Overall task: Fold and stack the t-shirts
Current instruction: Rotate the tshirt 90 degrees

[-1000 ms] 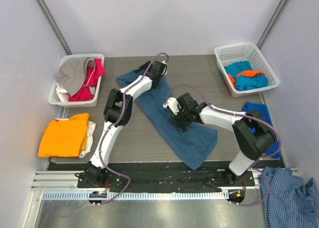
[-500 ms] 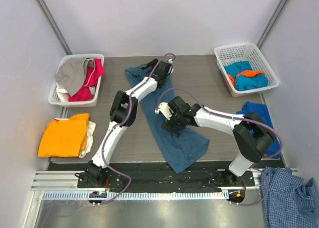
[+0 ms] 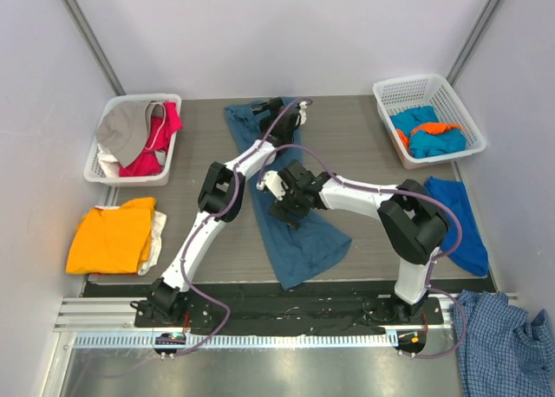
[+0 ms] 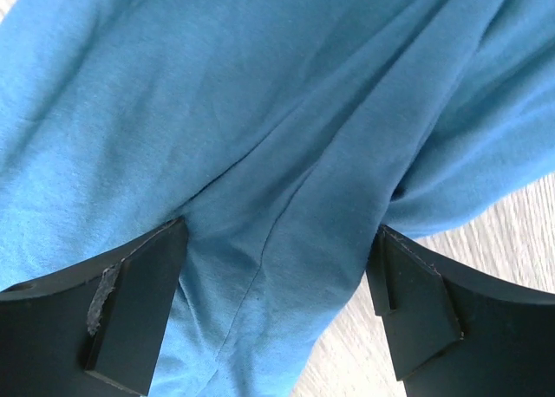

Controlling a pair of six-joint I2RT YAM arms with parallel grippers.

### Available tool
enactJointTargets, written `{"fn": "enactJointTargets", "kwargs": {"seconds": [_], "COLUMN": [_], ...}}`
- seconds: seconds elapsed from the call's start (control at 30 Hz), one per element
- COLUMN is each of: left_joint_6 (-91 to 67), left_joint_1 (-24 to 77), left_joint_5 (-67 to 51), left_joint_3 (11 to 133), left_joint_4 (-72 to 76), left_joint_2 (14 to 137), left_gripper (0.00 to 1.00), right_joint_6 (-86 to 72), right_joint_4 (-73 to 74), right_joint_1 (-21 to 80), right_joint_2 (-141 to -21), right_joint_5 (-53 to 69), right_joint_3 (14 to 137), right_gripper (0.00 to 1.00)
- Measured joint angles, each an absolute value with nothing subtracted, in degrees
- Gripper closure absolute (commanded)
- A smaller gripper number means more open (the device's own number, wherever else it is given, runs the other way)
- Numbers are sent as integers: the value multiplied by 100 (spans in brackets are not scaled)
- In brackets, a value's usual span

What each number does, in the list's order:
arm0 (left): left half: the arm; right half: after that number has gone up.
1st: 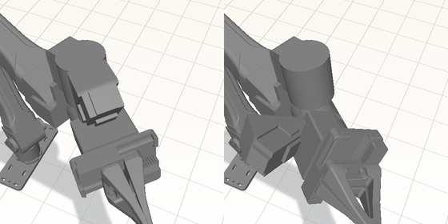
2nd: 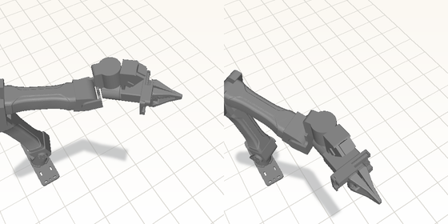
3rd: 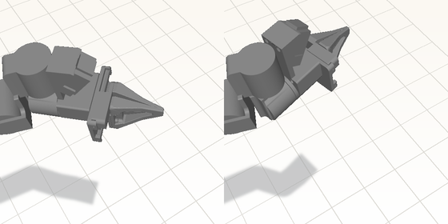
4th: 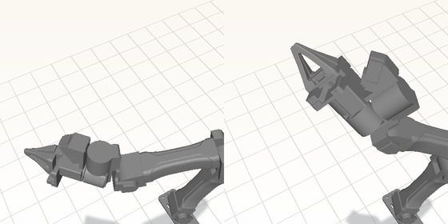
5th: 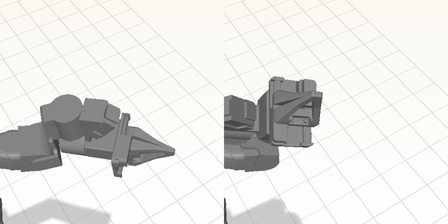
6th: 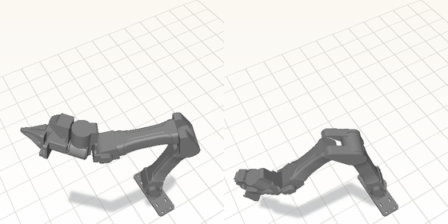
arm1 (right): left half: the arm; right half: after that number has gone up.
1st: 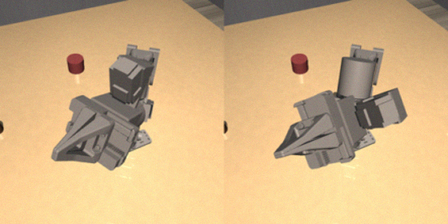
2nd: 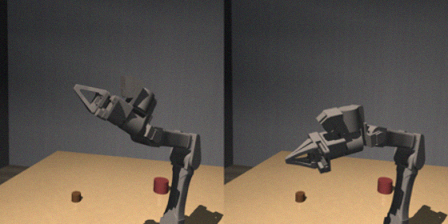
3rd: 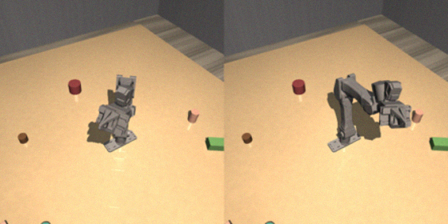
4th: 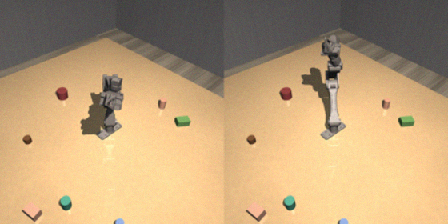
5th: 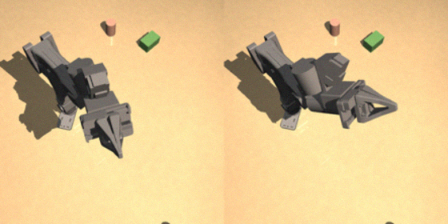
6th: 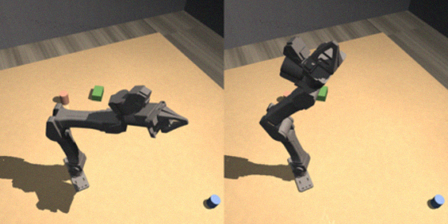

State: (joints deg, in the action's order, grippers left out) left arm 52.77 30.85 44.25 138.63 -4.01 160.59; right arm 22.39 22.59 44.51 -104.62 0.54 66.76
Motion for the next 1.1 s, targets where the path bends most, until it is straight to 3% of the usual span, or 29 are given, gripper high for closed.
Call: {"fn": "enactJointTargets", "kwargs": {"seconds": [0.67, 1.1], "left_joint_6": [7037, 6938], "left_joint_1": [2934, 2908], "left_joint_5": [2722, 2541], "left_joint_3": [13743, 13657], "left_joint_4": [2075, 2624], "left_joint_2": [16507, 16564], "left_gripper": [0, 0], "right_joint_6": [2018, 1984], "right_joint_4": [2438, 2589], "right_joint_1": [4466, 4646], "right_joint_2": [-10916, -10899], "right_joint_5": [187, 217], "right_joint_3": [7367, 7415], "right_gripper": [8, 8]}}
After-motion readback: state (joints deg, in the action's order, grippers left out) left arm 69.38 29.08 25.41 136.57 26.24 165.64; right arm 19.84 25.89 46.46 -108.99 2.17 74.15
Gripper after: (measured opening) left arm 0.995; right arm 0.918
